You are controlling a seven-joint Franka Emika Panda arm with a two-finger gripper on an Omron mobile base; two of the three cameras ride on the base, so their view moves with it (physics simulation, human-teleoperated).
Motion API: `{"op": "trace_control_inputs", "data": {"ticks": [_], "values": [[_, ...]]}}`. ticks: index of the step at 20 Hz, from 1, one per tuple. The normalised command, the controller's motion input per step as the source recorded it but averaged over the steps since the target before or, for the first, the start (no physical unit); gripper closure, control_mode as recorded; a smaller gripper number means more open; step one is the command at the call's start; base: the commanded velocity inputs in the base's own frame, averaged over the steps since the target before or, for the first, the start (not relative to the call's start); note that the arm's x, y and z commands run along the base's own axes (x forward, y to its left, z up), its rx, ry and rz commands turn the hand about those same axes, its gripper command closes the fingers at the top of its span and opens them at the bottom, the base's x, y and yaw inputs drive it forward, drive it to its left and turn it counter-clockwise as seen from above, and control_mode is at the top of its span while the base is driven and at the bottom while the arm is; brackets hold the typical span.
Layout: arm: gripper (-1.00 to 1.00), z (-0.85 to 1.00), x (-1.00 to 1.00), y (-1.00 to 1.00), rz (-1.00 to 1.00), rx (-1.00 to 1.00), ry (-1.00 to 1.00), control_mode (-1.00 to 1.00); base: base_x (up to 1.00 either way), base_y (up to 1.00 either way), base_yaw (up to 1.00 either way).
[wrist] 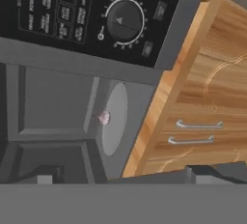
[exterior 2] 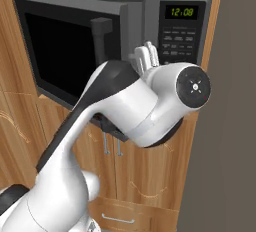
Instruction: Open the microwave door.
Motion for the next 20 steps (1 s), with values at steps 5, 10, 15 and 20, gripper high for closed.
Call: {"op": "trace_control_inputs", "data": {"ticks": [5,10,15,20], "values": [[-1.00,-0.14,0.46,0.00,0.00,0.10,0.00,-1.00,0.00,0.00,0.00],[-1.00,-0.20,0.48,0.00,0.00,0.07,0.00,-1.00,0.00,0.00,0.00],[-1.00,-0.20,0.55,0.00,0.02,0.07,0.02,-1.00,0.00,0.00,0.00],[-1.00,-0.18,0.42,-0.18,0.09,0.08,0.06,-1.00,0.00,0.00,0.00]]}}
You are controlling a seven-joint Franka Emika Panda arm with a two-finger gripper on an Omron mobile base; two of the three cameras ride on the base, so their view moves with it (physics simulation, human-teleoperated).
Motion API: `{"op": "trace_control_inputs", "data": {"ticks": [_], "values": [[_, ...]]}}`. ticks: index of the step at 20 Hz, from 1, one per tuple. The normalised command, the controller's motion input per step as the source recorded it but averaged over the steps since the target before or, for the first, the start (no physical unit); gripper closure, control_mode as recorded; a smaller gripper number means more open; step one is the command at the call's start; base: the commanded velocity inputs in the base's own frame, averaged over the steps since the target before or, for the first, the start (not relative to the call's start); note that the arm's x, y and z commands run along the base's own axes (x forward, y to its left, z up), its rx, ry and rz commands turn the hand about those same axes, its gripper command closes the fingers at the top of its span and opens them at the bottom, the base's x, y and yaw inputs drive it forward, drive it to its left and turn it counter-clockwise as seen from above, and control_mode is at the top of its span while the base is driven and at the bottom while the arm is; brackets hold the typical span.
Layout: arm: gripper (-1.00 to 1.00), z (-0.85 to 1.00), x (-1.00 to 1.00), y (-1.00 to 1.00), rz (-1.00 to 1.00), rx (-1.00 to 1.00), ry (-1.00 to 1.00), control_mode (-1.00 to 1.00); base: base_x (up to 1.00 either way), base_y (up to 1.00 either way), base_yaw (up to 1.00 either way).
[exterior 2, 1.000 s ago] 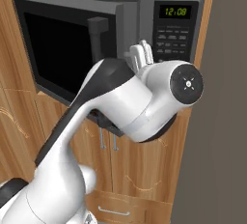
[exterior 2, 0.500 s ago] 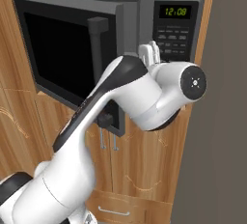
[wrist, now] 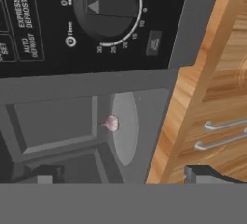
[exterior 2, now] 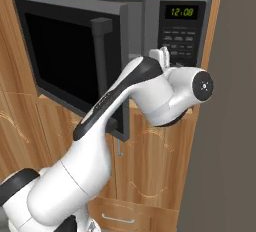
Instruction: Open the microwave door.
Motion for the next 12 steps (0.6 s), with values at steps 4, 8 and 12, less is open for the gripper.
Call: {"op": "trace_control_inputs", "data": {"ticks": [4,8,12], "values": [[-1.00,-0.06,0.28,-0.20,0.15,0.10,0.05,-1.00,0.00,0.00,0.00],[-1.00,-0.03,0.42,0.00,0.11,0.11,0.08,-1.00,0.00,0.00,0.00],[-1.00,0.00,0.15,0.01,0.16,0.05,0.08,-1.00,0.00,0.00,0.00]]}}
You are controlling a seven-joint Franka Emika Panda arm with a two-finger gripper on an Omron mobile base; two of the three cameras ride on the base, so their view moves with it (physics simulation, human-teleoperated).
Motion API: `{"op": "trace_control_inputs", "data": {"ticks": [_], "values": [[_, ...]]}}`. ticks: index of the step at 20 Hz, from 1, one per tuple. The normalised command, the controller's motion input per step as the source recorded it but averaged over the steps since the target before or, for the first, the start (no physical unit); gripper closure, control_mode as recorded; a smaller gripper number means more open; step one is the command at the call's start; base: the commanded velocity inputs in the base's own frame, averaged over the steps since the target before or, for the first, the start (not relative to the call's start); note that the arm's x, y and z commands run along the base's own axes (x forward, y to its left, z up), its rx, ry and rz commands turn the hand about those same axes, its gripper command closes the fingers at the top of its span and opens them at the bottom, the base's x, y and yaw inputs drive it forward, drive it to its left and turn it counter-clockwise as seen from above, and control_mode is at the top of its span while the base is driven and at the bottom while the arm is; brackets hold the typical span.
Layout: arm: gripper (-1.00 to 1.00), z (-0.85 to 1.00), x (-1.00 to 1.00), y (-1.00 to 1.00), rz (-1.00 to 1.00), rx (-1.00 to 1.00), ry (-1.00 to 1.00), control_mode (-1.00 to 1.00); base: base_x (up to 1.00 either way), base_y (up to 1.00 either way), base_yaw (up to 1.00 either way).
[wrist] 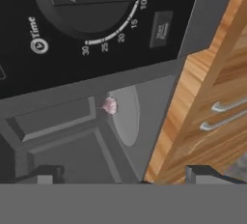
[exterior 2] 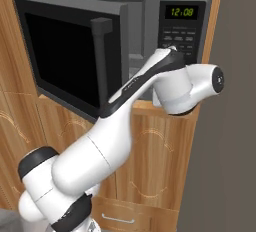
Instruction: Open the microwave door.
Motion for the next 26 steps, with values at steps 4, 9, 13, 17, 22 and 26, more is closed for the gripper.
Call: {"op": "trace_control_inputs", "data": {"ticks": [4,9,13,17,22,26], "values": [[-1.00,0.00,0.00,0.17,0.22,0.00,0.08,-1.00,0.00,0.00,0.00],[-1.00,0.00,-0.13,0.45,0.23,0.00,0.04,-1.00,0.00,0.00,0.00],[-1.00,0.00,-0.54,0.49,0.23,0.00,0.00,-1.00,0.00,0.00,0.00],[-1.00,0.00,-0.98,0.28,0.22,0.00,0.00,-1.00,0.00,0.00,0.00],[-1.00,0.00,-0.89,0.50,0.18,0.00,0.00,-1.00,0.00,0.00,0.00],[-1.00,0.00,-0.64,0.92,0.13,0.00,0.00,-1.00,0.00,0.00,0.00]]}}
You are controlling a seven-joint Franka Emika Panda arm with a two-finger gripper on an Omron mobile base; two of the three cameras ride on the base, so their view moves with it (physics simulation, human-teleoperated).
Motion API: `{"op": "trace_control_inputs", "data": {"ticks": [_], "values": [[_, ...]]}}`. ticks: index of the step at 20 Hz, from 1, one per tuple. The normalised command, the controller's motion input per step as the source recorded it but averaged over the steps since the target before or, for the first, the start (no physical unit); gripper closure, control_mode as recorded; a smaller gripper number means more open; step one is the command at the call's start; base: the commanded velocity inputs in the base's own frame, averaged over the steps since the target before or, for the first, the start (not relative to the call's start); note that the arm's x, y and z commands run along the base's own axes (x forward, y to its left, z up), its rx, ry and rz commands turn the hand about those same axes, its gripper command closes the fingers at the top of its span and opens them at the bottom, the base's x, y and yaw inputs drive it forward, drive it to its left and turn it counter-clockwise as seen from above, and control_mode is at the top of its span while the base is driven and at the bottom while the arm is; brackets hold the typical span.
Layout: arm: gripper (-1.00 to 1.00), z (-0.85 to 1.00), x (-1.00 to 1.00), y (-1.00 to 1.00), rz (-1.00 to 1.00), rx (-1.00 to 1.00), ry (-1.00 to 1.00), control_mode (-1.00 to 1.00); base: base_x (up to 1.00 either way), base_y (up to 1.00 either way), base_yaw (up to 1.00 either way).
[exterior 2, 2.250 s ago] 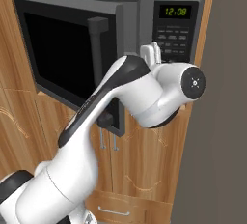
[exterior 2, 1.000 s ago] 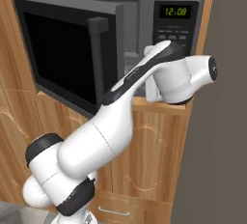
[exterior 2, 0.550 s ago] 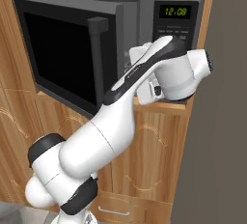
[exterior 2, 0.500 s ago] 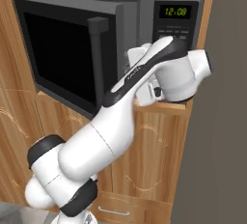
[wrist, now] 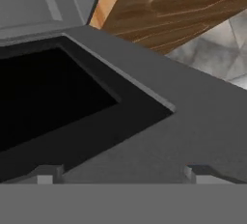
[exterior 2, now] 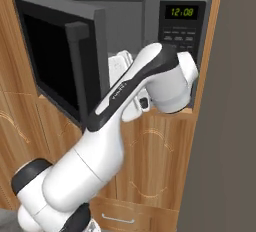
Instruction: Open the microwave door.
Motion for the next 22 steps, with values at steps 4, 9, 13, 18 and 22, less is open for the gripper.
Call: {"op": "trace_control_inputs", "data": {"ticks": [4,9,13,18,22], "values": [[-1.00,0.00,-0.40,1.00,0.04,0.00,0.00,-1.00,0.00,0.00,0.00],[-1.00,0.04,-0.47,1.00,0.00,0.00,0.00,-1.00,0.00,0.00,0.00],[-1.00,0.06,-0.33,1.00,0.00,0.03,0.00,-1.00,0.00,0.00,0.00],[-1.00,0.00,-0.09,1.00,0.00,0.00,0.00,-1.00,0.00,0.00,0.00],[-1.00,-0.02,0.00,1.00,0.00,0.00,0.00,-1.00,0.00,0.00,0.00]]}}
